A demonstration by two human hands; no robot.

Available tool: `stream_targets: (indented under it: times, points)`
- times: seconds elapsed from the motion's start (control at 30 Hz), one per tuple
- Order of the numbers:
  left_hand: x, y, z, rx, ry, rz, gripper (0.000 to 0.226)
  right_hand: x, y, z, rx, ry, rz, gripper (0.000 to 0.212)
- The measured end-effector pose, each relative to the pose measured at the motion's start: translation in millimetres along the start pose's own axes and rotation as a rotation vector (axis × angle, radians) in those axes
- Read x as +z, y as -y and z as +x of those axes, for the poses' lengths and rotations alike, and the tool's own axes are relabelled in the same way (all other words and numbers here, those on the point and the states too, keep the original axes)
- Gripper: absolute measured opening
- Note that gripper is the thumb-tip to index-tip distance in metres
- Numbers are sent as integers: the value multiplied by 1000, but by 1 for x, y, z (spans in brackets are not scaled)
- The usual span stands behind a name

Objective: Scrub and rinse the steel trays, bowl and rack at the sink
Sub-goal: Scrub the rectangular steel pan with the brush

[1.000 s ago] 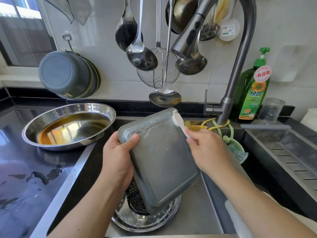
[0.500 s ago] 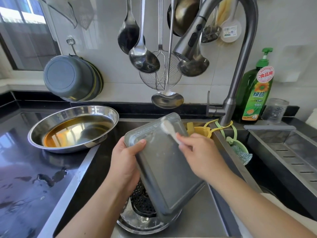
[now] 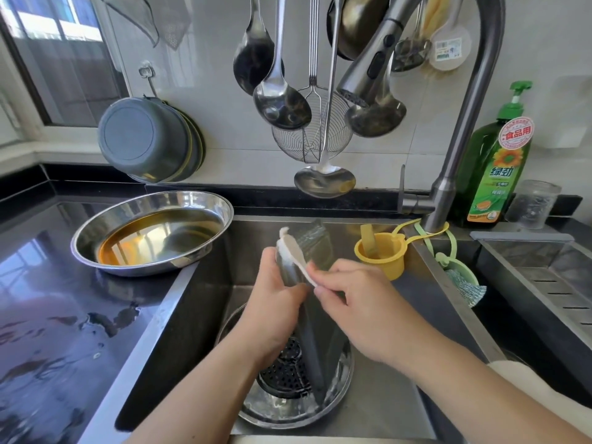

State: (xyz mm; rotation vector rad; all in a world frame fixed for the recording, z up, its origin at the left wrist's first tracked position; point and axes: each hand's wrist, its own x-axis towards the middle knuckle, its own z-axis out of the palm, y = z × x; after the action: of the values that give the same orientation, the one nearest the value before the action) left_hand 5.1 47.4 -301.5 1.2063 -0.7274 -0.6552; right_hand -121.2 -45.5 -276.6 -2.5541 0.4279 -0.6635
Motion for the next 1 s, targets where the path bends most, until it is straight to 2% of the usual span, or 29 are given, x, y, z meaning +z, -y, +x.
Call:
stream_targets:
  times: [0.07, 0.2, 0.27, 0.37, 0.47, 0.53, 0.63, 0.7, 0.83, 0.9, 1.0]
  points:
    - [0, 0, 0, -9, -7, -35, 51, -1, 5, -4, -17, 50, 9, 32]
    - [2, 3, 0, -41, 90, -45, 64, 1, 3, 3, 9, -84, -94, 36]
    - [6, 3, -3, -51, 110, -102, 61, 2, 2, 6, 10, -74, -112, 35]
    - [5, -2, -3, -44, 64, -336, 51, 2, 5, 0, 6, 2, -92, 30]
    - [0, -5, 1, -35, 58, -481, 50, 6, 8, -4, -3, 34, -66, 27]
    - [2, -4, 2, -46, 63, -454, 48, 8, 7, -1, 6, -21, -75, 28]
    - [6, -6, 0, -91, 94, -388, 58, 8, 4, 5, 3, -62, -95, 35]
    - [1, -11, 0, -105, 130, -388, 66, 6, 2, 4, 2, -15, -110, 35]
    - [-18, -22, 5, -124, 52, -485, 67, -1, -8, -8, 78, 178, -166, 35]
    - [-17, -22, 5, -150, 39, -475, 67, 0, -6, -7, 70, 134, -151, 35]
    - [-1, -17, -1, -196, 92, -438, 67, 7, 1, 5, 5, -25, -122, 38]
